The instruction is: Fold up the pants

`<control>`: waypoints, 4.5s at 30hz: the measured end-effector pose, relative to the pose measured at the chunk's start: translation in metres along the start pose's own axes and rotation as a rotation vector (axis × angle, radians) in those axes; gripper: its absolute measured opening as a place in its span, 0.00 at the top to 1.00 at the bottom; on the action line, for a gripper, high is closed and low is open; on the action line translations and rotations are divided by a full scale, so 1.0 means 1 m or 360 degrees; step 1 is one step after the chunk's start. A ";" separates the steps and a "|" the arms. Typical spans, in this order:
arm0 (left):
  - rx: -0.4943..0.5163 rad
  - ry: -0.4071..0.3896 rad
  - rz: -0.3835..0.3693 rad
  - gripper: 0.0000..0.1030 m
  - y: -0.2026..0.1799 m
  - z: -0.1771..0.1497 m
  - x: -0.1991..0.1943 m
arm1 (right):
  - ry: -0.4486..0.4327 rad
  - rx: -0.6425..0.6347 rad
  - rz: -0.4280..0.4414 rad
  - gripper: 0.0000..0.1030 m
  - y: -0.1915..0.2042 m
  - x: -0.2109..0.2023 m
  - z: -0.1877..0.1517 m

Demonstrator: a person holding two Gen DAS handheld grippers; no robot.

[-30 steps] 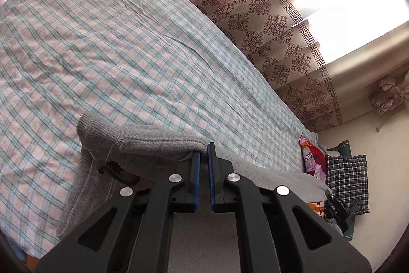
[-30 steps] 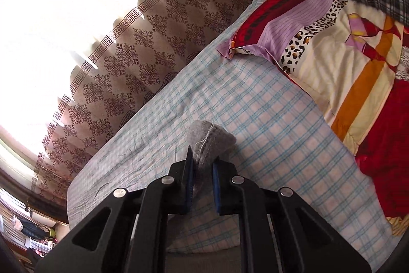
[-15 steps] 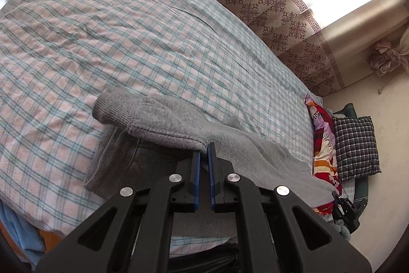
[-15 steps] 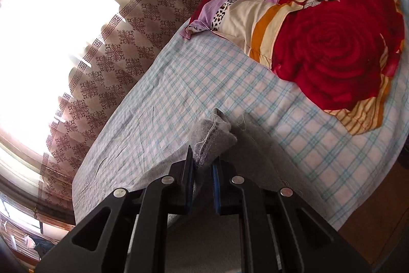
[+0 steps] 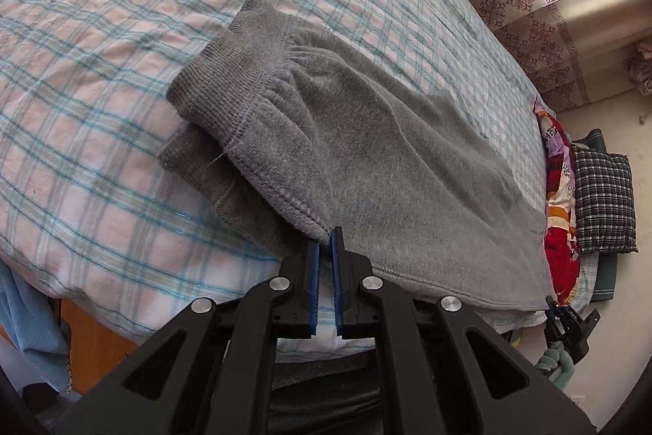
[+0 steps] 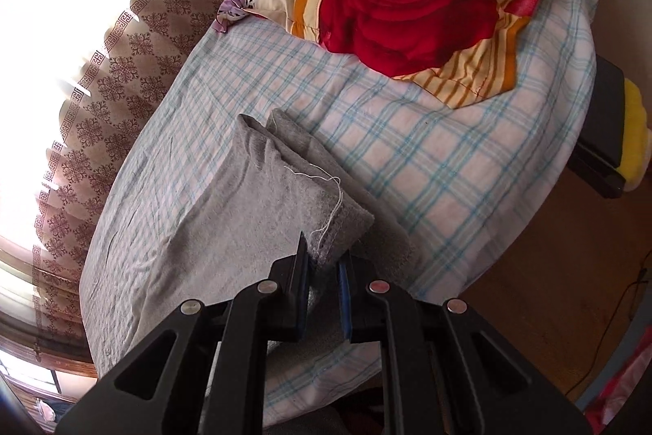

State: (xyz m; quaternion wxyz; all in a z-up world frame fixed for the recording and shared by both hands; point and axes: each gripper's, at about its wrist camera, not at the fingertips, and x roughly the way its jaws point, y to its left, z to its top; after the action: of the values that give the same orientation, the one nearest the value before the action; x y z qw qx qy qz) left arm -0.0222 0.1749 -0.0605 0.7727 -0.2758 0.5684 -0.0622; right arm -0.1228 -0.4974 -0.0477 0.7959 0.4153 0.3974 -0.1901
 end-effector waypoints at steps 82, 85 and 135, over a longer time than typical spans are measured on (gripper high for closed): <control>0.0797 -0.0070 0.0266 0.47 -0.118 0.010 0.081 | 0.0163 -0.0842 -0.0467 0.59 0.095 0.050 -0.028; 0.0826 -0.0086 0.0242 0.47 -0.138 0.020 0.090 | 0.0091 -0.0933 -0.0438 0.49 0.120 0.053 -0.026; 0.0762 -0.0041 0.0348 0.32 -0.173 0.045 0.140 | 0.0283 -0.1422 -0.0080 0.36 0.245 0.143 -0.102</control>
State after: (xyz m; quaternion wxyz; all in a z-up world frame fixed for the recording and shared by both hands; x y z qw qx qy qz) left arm 0.1052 -0.0114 -0.0836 0.8252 -0.0226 0.5541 -0.1075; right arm 0.0708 -0.2682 -0.0702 0.8549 0.0360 0.5172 0.0171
